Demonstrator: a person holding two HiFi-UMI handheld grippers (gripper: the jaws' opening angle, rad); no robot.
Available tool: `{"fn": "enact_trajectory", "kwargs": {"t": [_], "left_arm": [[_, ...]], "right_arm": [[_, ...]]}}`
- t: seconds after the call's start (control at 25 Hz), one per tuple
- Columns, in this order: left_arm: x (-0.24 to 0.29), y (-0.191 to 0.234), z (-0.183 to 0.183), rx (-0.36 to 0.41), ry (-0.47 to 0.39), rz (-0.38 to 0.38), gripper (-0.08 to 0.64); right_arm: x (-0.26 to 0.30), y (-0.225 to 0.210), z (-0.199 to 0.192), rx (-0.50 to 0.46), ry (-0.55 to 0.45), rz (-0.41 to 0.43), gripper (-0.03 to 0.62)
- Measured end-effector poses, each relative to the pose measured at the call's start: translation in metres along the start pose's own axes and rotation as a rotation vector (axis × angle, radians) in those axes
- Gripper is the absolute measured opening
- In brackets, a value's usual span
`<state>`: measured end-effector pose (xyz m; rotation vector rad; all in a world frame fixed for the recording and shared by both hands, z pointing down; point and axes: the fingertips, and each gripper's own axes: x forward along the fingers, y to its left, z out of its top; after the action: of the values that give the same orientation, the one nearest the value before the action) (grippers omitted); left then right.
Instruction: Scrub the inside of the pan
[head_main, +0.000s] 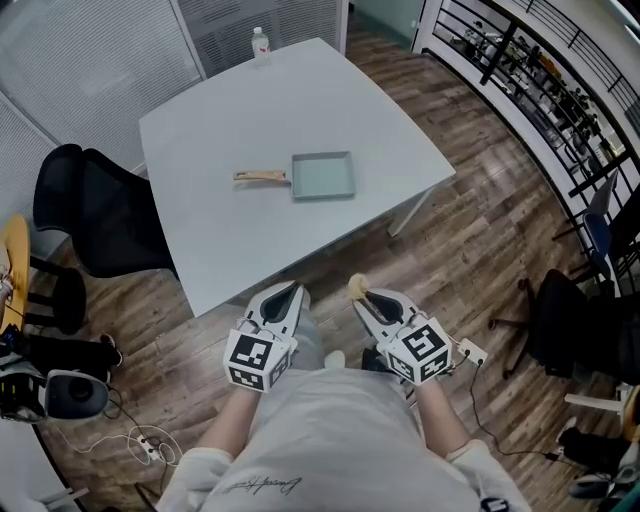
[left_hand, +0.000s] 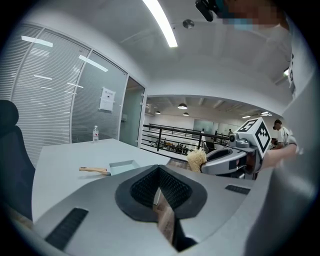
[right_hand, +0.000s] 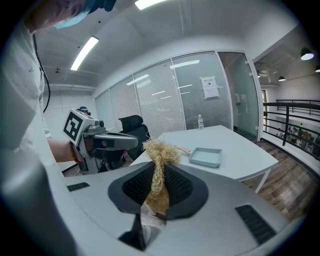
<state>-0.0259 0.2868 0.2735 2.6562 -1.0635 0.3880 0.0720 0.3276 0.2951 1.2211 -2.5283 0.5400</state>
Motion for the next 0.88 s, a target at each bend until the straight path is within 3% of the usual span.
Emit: {"fn": "enact_trajectory", "kwargs": {"t": [0.36, 0.88], "left_arm": [[0.048, 0.032, 0.009, -0.022, 0.000, -0.032, 0.011], [0.120, 0.110, 0.064, 0.028, -0.017, -0.102, 0.011]], "right_arm": [[0.033, -0.040, 0.018, 0.003, 0.018, -0.021, 0.075], [0.112, -0.103, 0.072, 0.025, 0.011, -0.061, 0.075]]}}
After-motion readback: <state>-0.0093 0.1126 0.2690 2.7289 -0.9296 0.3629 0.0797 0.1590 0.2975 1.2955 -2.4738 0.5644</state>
